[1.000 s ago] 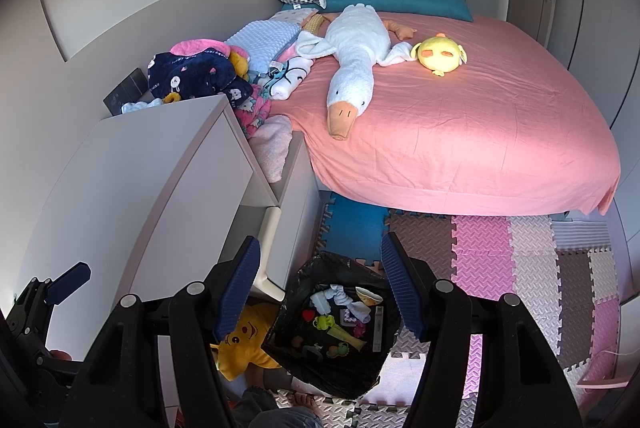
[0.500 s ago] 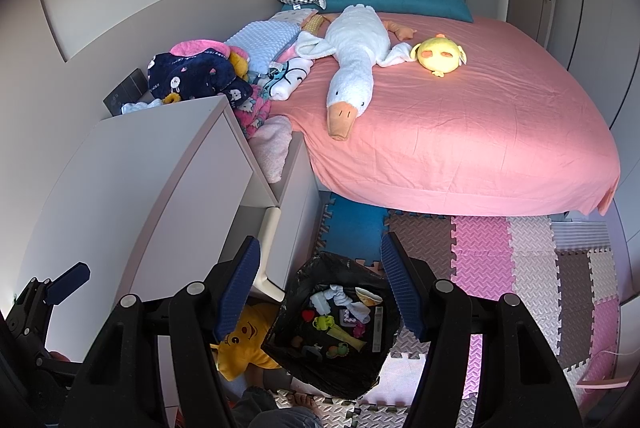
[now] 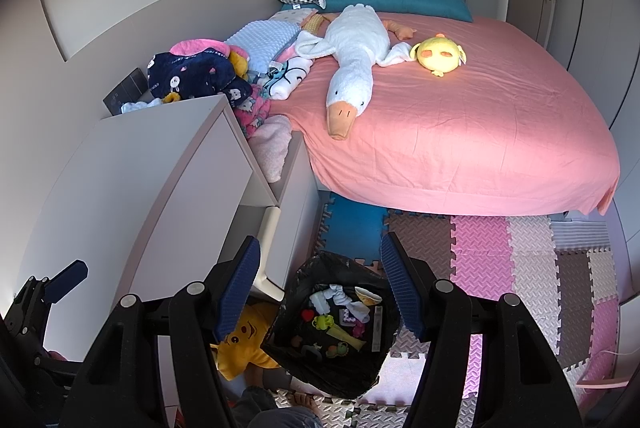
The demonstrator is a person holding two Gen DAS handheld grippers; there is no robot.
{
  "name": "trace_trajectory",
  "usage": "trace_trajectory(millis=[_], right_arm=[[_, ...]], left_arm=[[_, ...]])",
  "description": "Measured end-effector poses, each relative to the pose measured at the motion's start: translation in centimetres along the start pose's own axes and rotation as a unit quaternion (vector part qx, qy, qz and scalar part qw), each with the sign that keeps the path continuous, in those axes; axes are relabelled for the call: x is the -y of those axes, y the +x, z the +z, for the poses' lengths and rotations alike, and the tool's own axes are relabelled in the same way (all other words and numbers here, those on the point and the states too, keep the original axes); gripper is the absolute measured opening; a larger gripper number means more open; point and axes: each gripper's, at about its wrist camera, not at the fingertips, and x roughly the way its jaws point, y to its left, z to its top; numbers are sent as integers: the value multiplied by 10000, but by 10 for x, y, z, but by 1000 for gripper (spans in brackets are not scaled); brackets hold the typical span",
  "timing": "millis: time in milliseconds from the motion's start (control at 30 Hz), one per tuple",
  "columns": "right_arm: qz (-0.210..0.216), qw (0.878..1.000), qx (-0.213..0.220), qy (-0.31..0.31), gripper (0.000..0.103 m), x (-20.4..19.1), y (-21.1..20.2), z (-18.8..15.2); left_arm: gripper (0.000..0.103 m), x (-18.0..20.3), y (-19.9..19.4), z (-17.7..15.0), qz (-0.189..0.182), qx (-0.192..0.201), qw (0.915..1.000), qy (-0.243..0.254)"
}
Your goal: Collect trash
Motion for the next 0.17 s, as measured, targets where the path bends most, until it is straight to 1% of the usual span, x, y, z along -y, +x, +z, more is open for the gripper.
trace_trajectory(millis=[100,167], right_arm=[[14,10000,4,1,64,1,0,-1],[9,10000,5,-10,64,1,-1,-1]], left_arm=[[96,1,2,2,-120,-94,9999,41],[96,3,1,1,-119,-97,9999,75]])
